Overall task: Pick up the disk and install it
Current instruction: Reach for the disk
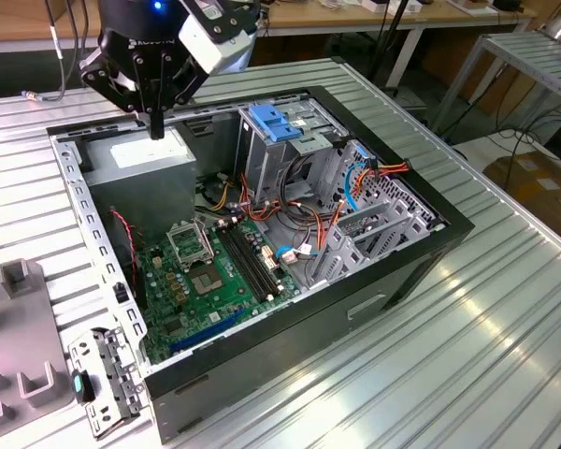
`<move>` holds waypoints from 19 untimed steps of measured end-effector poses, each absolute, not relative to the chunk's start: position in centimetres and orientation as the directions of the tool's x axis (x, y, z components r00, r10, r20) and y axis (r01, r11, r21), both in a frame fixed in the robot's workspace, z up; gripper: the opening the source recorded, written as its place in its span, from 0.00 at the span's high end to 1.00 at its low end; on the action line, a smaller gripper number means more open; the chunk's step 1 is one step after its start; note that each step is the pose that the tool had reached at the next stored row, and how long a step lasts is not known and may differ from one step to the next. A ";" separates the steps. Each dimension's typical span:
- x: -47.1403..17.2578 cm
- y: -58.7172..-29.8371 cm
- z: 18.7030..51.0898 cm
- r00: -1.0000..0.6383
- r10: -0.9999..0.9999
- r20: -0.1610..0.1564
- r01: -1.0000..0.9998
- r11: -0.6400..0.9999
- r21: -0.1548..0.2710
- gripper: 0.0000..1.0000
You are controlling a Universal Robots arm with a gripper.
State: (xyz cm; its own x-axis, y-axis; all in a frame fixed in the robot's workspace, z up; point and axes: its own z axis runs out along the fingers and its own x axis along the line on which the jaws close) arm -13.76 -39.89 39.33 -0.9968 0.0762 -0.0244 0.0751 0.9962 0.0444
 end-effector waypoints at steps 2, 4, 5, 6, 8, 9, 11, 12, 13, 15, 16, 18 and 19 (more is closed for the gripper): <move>-13.9 -39.9 39.3 -0.997 0.076 -0.024 0.075 0.996 0.044 0.89; -14.0 -39.9 39.3 -0.997 0.076 -0.024 0.075 0.996 0.044 0.89; -14.1 -39.9 39.3 -0.997 0.076 -0.024 0.075 0.996 0.044 0.89; -14.1 -39.9 39.3 -0.997 0.076 -0.024 0.075 0.996 0.044 0.89; -14.2 -39.9 39.3 -0.997 0.076 -0.024 0.075 0.996 0.044 0.89; -14.3 -39.9 39.3 -0.997 0.076 -0.024 0.075 0.996 0.044 0.89; -14.5 -39.9 39.3 -0.997 0.076 -0.024 0.075 0.996 0.044 0.89; -14.6 -39.9 39.3 -0.997 0.076 -0.024 0.075 0.996 0.044 0.89; -14.7 -39.9 39.3 -0.997 0.076 -0.024 0.075 0.996 0.044 0.89; -14.8 -39.9 39.3 -0.997 0.076 -0.024 0.075 0.996 0.044 0.89; -14.8 -39.9 39.3 -0.997 0.076 -0.024 0.075 0.996 0.044 0.89; -15.0 -39.9 39.3 -0.997 0.076 -0.024 0.075 0.996 0.044 0.89; -15.1 -39.9 39.3 -0.997 0.076 -0.024 0.075 0.996 0.044 0.89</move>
State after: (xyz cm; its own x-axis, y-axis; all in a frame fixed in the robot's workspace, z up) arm -15.07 -39.89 39.33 -0.9968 0.0762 -0.0243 0.0751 0.9962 0.0444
